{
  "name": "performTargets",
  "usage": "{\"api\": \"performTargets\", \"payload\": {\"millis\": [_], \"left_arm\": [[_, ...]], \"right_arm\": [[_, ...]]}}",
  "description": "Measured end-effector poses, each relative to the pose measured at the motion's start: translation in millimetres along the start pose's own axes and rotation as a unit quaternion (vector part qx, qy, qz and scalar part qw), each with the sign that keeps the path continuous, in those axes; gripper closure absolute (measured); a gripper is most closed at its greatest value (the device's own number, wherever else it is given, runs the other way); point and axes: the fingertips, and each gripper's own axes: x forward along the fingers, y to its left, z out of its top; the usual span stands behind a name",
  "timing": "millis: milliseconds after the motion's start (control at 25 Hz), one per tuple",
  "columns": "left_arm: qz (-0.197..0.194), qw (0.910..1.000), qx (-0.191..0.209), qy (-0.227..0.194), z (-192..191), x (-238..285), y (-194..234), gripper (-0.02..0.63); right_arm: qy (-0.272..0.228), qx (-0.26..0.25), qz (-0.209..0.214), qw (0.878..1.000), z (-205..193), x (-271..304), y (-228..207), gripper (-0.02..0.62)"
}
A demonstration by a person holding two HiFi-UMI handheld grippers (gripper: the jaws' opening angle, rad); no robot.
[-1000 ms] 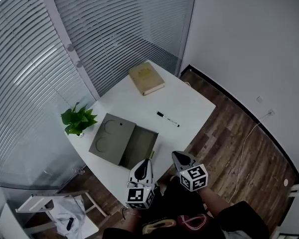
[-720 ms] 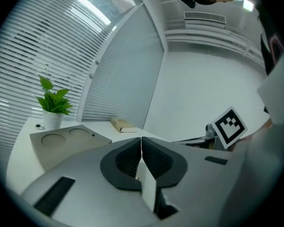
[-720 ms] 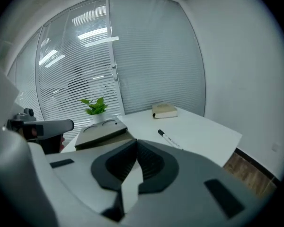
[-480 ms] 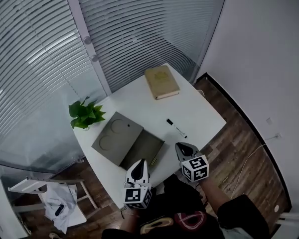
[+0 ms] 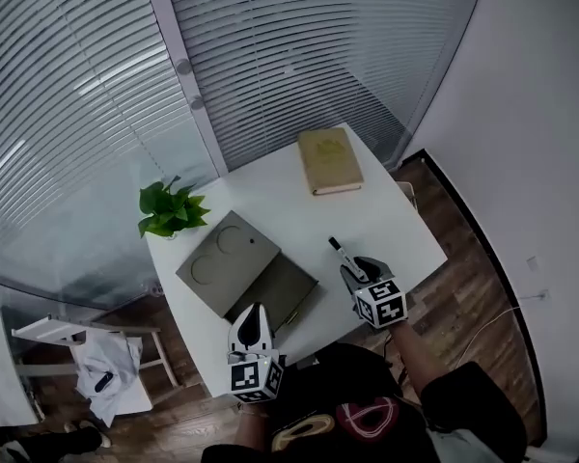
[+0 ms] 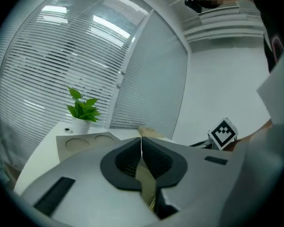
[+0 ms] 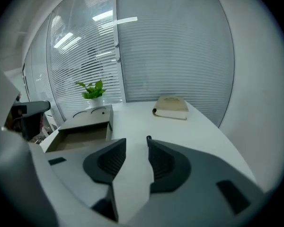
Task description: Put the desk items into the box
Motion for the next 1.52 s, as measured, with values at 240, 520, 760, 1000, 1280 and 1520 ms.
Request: {"api": "performTargets", "payload": {"millis": [240,520,760,1000,1280,1520], "left_arm": [[0.062,0.998,-0.009,-0.009,2.4,-1.3,12.6,0.586],[0.111,0.9932,-0.034,0.009,-13.9,-18.4,13.2,0.586],[0.148,0.9875,-0.05,0.019,-29.3,-32.2,25.6,0.586],[0.171,0.9836,-0.056,0.014,-31.5,-45.3,37.4,0.586],[0.179,0.9822,-0.056,0.013,-30.9,-48.5,46.6,0.586],[0.172,0.9836,-0.051,0.01,-28.3,-46.4,47.8,0.586]], "right_arm": [[0.061,-0.026,0.024,0.997,-22.5,34.4,-13.7,0.426],[0.099,-0.051,0.025,0.993,-38.3,57.3,-32.2,0.426],[0.12,-0.06,0.024,0.991,-44.5,71.4,-41.5,0.428],[0.128,-0.048,0.023,0.99,-46.7,77.2,-41.8,0.433],[0.129,-0.05,0.022,0.99,-47.9,78.7,-39.3,0.451],[0.133,-0.051,0.019,0.99,-49.2,78.5,-35.0,0.49]]}}
